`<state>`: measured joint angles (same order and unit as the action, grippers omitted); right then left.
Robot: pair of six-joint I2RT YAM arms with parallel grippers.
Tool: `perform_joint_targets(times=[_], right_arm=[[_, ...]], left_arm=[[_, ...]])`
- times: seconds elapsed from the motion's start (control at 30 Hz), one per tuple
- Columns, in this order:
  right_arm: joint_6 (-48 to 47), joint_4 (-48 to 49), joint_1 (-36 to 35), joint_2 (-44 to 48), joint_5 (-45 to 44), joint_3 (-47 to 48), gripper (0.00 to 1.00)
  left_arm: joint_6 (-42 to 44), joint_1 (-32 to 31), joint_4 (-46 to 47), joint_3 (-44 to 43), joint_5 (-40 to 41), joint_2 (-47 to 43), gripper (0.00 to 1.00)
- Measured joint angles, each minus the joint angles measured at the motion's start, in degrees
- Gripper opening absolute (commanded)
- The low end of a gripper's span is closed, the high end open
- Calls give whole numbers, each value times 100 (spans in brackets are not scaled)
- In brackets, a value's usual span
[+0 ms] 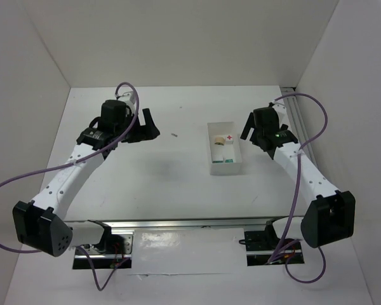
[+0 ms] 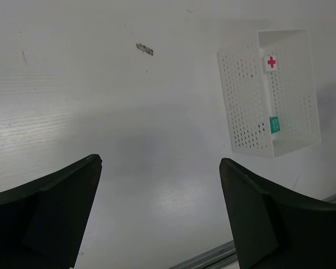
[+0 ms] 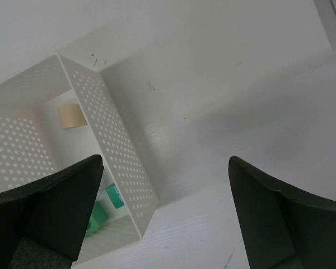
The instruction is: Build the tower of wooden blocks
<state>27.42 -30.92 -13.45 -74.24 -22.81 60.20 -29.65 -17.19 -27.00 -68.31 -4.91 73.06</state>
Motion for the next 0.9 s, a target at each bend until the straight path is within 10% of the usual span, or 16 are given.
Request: perform_joint_targets(times=[0.3,0.9], right_arm=[[131,-48,0,234,-251,-68,100],[426,-83,98,3652,-1996,-501,100]], left_arm=[[74,-420,-210,-667,280,632,98],[-964,-2911,-1263,-5584,1091,4981,82]])
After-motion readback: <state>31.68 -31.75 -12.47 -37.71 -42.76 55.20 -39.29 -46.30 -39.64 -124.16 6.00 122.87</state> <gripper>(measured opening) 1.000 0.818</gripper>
